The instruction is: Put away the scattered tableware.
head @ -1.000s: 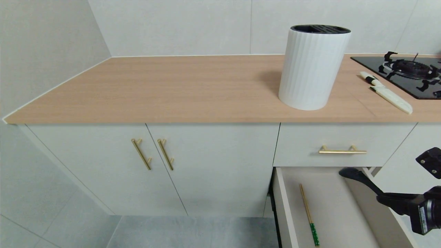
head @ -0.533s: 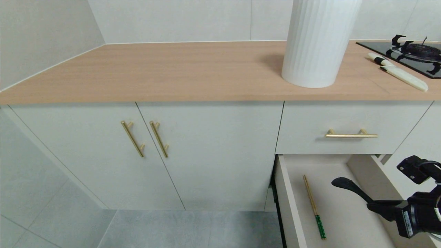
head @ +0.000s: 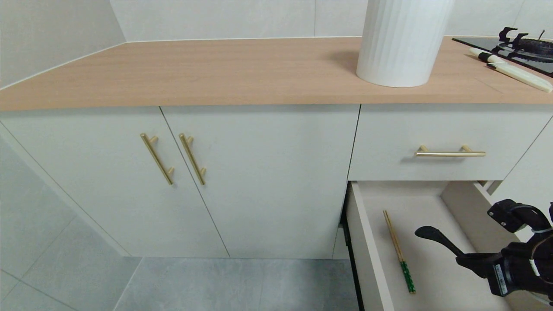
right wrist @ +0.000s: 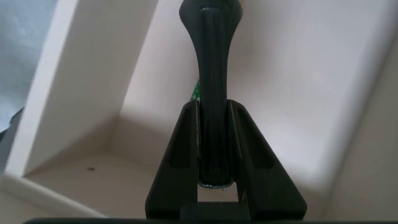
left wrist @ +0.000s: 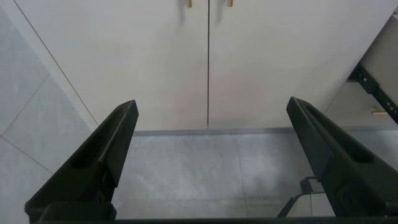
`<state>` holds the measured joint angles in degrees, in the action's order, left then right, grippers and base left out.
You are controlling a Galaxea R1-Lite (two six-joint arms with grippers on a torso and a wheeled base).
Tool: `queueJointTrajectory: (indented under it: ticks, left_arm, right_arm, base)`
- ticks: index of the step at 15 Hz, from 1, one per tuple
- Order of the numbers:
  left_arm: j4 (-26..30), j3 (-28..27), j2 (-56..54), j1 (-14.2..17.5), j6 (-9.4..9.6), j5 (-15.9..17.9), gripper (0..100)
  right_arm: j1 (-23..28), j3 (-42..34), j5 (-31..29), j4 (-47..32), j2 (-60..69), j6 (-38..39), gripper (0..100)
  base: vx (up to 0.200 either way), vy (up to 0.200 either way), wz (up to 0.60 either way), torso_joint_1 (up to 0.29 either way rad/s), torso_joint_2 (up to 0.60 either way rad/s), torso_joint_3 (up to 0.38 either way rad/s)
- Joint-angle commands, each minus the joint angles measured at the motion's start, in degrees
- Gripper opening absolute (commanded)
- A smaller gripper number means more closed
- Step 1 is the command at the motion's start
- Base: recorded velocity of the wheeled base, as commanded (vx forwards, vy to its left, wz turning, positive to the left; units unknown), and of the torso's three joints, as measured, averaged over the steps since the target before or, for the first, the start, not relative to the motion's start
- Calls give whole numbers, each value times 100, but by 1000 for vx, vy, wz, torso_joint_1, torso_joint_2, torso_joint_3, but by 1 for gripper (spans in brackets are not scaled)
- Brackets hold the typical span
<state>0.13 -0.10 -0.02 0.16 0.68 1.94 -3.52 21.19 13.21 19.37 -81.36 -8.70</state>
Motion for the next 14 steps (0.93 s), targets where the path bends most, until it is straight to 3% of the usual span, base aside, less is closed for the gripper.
queueJointTrajectory:
  ticks: [1, 4, 7, 14]
  left_arm:
    - [4, 1, 2, 2, 2, 0, 100]
    - [-5, 1, 2, 2, 2, 0, 100]
    - [-5, 1, 2, 2, 2, 0, 100]
    - [-5, 1, 2, 2, 2, 0, 100]
  right_arm:
    - [36, -9, -12, 76, -143, 9, 0]
    - [97, 17, -126, 269, -345, 27, 0]
    - [45, 298, -829, 339, -750, 572, 0]
    - [62, 316, -1102, 1227, -2138, 853, 0]
  base:
    - [0, 0, 0, 0, 0, 0]
    - [0, 0, 0, 0, 0, 0]
    - [0, 0, 0, 0, 0, 0]
    - [0, 0, 0, 0, 0, 0]
